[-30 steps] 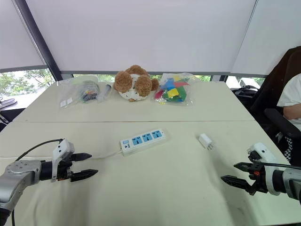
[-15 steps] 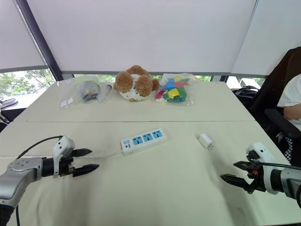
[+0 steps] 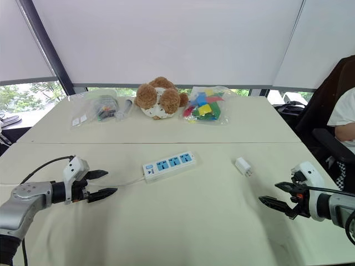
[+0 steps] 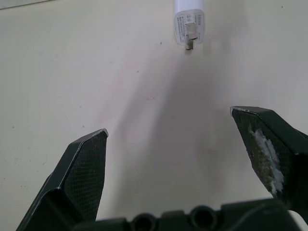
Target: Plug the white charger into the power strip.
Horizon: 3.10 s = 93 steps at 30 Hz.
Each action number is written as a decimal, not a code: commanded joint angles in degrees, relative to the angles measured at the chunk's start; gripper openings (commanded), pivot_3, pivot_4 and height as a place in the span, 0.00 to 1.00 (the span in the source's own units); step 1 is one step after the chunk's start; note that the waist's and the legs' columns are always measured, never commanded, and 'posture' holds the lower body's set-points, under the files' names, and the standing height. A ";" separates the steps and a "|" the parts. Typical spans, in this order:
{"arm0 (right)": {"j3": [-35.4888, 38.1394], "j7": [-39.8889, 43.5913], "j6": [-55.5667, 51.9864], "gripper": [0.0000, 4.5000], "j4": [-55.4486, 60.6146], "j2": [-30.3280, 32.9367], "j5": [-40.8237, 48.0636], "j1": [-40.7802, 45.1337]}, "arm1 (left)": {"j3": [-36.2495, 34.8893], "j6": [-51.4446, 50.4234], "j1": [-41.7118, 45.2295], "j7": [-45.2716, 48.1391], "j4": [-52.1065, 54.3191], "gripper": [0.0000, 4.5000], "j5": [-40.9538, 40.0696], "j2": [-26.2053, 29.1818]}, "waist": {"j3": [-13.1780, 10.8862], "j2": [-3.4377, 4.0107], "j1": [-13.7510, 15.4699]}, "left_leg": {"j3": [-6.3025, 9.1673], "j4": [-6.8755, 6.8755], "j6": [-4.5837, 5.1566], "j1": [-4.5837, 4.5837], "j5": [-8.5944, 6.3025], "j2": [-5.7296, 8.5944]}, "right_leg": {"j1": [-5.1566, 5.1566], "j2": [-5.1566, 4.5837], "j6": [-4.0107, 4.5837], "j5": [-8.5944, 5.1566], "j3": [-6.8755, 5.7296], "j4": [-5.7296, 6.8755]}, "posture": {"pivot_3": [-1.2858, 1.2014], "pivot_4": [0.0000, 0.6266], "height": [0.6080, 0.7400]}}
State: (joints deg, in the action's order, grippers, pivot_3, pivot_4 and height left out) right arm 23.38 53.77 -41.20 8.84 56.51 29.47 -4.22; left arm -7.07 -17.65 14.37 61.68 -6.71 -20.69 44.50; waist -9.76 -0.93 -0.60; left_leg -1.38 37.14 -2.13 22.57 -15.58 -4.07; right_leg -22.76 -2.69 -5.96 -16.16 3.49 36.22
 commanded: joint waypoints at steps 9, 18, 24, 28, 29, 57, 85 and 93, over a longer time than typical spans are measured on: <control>-6.07 -8.71 -12.10 1.00 14.32 -8.71 11.67 17.89 | 10.48 12.48 17.49 11.58 -15.27 0.99 4.53 -7.13 | 0.03 -0.02 -0.20 | 0.10 -0.02 -0.01 -0.09 0.01 0.04 | 0.01 0.15 -0.25 0.15 0.13 0.11 | 0.52 0.24 0.99; -8.82 -13.85 -15.31 1.00 19.97 -11.14 14.14 19.03 | 10.58 22.03 23.72 9.93 -31.44 0.99 8.35 -14.57 | 0.03 -0.02 0.91 | 0.15 0.29 0.10 0.78 -0.04 0.08 | -0.74 0.12 -0.53 0.19 0.11 0.25 | 0.52 0.24 0.99; -10.04 -14.23 -15.45 1.00 20.56 -10.50 14.29 18.73 | 10.50 25.77 26.83 10.10 -38.35 0.99 9.22 -18.53 | 0.03 -0.03 1.06 | 0.15 0.70 0.11 0.80 -0.04 0.11 | -0.65 0.10 -0.57 0.23 0.15 0.40 | 0.52 0.24 0.99; -10.40 -14.11 -15.15 1.00 20.20 -10.18 14.05 18.69 | 9.82 27.23 28.18 9.65 -41.32 0.94 9.00 -21.14 | 0.03 -0.03 1.08 | 0.16 0.87 0.11 0.81 -0.04 0.13 | -0.66 0.09 -0.57 0.23 0.20 0.63 | 0.52 0.24 0.99; -10.47 -14.06 -15.09 1.00 20.06 -10.06 13.98 18.69 | 9.59 27.52 28.61 9.54 -42.00 0.88 8.88 -21.66 | 0.03 -0.03 1.10 | 0.16 0.88 0.11 0.81 -0.04 0.13 | -0.67 0.09 -0.57 0.23 0.20 0.68 | 0.52 0.24 0.99; -54.78 24.39 -3.79 1.00 -54.88 0.34 -27.17 77.33 | 19.22 35.87 38.38 22.21 -51.87 0.67 19.97 -24.68 | 0.02 0.07 1.26 | 0.01 0.91 0.14 0.96 -0.06 0.22 | -0.99 0.05 -0.60 0.22 0.40 0.80 | 0.52 0.24 0.99; -52.15 19.28 10.91 0.21 -87.09 -19.98 -49.83 82.53 | 18.53 29.75 24.27 14.99 -34.31 0.67 18.60 -22.48 | 0.17 0.67 1.15 | -0.03 0.93 -0.08 0.88 0.06 0.28 | -0.93 -0.02 -0.63 0.21 0.40 1.06 | 0.52 0.24 0.99; -52.11 28.32 13.62 0.17 -85.83 -18.73 -52.34 83.74 | 19.42 31.45 27.61 15.51 -38.65 0.67 20.17 -21.99 | 0.17 0.69 0.95 | 0.00 0.90 -0.08 0.83 0.06 0.27 | -0.92 0.01 -0.64 0.22 0.40 1.07 | 0.52 0.24 0.99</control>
State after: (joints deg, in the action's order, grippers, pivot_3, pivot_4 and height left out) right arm -28.84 79.24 -29.05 -78.18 36.48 -21.88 77.14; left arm 8.86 13.41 42.08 76.35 -43.25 -3.95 22.59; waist -9.59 -0.24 0.35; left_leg -1.38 38.05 -2.20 23.40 -15.51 -3.79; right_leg -23.67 -2.68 -6.59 -15.95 3.89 37.29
